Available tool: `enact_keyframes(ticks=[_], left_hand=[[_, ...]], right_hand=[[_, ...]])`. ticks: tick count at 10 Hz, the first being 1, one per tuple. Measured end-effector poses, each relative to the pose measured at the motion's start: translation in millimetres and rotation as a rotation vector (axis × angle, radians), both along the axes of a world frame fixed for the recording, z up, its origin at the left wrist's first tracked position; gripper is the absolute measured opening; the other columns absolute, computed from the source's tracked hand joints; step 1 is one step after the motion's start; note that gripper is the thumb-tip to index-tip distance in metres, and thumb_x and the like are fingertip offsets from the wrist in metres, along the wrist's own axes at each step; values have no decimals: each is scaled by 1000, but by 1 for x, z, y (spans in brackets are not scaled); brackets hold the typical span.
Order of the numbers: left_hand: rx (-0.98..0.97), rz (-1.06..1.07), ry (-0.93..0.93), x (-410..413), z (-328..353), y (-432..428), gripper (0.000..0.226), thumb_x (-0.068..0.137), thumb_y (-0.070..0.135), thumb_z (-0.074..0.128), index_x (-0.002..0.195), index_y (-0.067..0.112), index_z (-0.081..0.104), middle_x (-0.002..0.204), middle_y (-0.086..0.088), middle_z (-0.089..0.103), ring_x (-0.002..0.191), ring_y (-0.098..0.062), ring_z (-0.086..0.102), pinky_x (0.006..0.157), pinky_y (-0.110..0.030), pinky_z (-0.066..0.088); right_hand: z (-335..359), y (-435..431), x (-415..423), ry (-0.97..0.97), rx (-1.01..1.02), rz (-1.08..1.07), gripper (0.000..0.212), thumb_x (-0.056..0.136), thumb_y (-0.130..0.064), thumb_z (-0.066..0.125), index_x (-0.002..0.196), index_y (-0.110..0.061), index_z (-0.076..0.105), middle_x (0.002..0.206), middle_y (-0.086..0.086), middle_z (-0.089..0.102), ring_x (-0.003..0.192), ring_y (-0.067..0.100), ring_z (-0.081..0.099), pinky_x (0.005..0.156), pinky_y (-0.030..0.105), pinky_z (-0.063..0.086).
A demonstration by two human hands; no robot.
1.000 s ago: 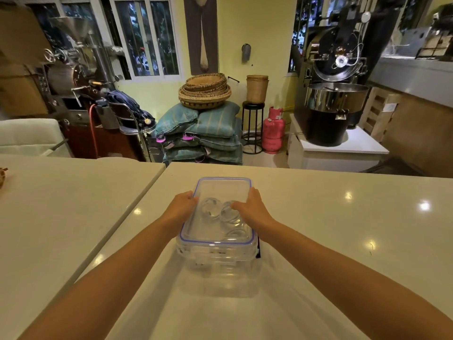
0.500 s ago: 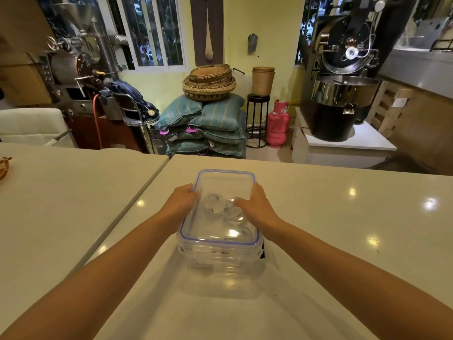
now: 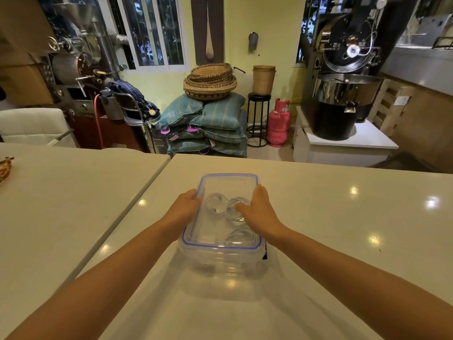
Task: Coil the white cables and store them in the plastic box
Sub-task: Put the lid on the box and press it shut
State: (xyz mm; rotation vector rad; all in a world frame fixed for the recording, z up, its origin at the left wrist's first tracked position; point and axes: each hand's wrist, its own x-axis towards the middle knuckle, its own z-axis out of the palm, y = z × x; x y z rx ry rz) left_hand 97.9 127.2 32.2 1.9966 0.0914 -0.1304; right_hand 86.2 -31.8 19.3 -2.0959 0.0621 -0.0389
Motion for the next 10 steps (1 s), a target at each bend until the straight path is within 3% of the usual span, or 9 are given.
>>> enact_keyframes(ticks=[1,3,4,6,7,9,10], left_hand=[[-16,-36,3,-2,1,0,21,92,32,39,75,36,50,80,14,58,71,-5,55,44,-13,40],[-13,-71,-17,-2,1,1,19,92,33,40,77,33,52,81,10,60,73,-7,57,49,-15,41],[-15,-107,-5,-3,-2,3,15,91,34,42,84,31,54,87,6,62,78,-11,59,53,-17,44],[-58,-92,-17,-7,-7,2,20,94,28,37,105,20,52,95,1,60,84,-12,57,60,-20,45],[-18,-79,-35,-5,-10,0,19,95,27,33,104,22,49,94,4,56,79,-8,53,58,-17,42],[155,-102,-12,-4,0,-3,27,95,25,30,116,18,47,118,-7,54,88,-15,50,79,-30,38],[351,-89,14,0,8,-1,45,96,31,29,136,13,28,145,-10,34,121,-25,43,100,-36,33]], right_hand=[[-2,-2,-1,6,29,8,67,82,-21,57,136,-4,20,137,11,29,125,23,34,97,28,35],[-4,-5,-4,34,12,43,75,85,-23,55,141,-6,9,145,10,20,132,24,28,99,26,31],[-6,-2,-6,81,-67,82,82,89,-28,50,142,-7,-9,154,8,-4,142,24,7,115,35,19],[-4,-2,-8,119,-131,99,80,90,-29,45,141,-6,-12,154,8,-16,143,24,-2,115,35,13],[-2,-2,-10,136,-141,109,80,91,-29,45,141,-6,-13,154,9,-18,143,25,-2,115,35,12],[6,-6,-12,188,-174,147,81,90,-31,45,141,-5,-12,153,11,-19,143,24,-6,115,34,10],[9,-12,-13,203,-199,143,79,91,-35,43,142,-5,-10,153,12,-17,142,24,-8,115,35,7]])
